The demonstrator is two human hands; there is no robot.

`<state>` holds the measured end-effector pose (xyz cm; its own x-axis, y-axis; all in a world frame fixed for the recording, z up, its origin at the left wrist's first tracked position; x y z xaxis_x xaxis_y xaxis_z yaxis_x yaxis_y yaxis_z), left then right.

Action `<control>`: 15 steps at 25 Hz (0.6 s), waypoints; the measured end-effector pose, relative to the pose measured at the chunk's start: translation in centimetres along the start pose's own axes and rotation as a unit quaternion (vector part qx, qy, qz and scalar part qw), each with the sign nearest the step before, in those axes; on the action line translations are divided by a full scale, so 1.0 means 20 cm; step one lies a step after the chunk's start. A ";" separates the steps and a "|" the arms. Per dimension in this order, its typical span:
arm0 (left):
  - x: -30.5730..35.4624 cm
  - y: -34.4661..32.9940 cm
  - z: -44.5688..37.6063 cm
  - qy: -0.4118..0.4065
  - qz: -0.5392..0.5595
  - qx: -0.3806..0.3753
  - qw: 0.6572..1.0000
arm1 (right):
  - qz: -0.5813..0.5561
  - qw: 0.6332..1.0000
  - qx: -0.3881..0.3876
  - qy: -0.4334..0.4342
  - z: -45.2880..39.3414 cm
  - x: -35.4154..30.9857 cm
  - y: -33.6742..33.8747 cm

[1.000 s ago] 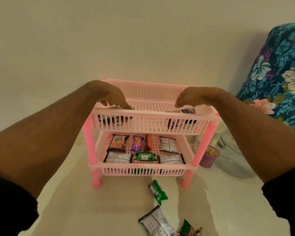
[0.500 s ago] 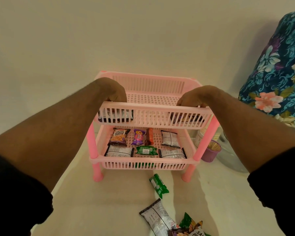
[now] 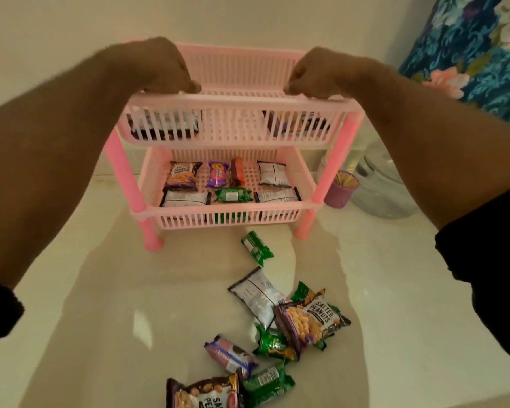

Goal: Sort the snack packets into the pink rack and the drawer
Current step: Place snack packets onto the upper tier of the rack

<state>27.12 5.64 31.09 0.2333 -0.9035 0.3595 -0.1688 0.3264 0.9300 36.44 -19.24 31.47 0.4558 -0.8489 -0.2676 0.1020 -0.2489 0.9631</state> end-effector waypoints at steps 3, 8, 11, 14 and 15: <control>0.10 0.05 0.07 -0.111 0.083 0.129 0.982 | -0.024 0.984 0.165 0.068 0.12 -0.04 0.08; 0.22 -0.14 0.43 -0.273 0.163 0.220 0.922 | -0.044 0.951 0.285 0.114 0.46 -0.07 0.01; 0.21 -0.41 0.60 -0.330 0.167 0.150 0.917 | -0.103 0.951 0.271 0.107 0.68 -0.03 -0.19; 0.13 -0.84 0.74 -0.317 0.135 0.013 0.939 | -0.169 0.969 0.164 0.077 0.91 0.06 -0.53; 0.11 -0.99 0.78 -0.305 0.115 -0.047 0.944 | -0.184 0.974 0.116 0.070 0.98 0.09 -0.66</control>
<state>15.93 -7.11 12.23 -0.3995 -0.7877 0.4690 -0.0543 0.5310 0.8456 18.62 -26.57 17.68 0.5433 -0.6148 -0.5717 0.0858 -0.6367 0.7663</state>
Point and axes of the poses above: each hand's wrist, its own z-axis away from the middle knuckle, its own y-axis out of the back of the hand, x = y × z, the point moved 5 cm from there along -z, towards the middle knuckle, and after that the axes turned 6 degrees about y, right-handed, at the moved point
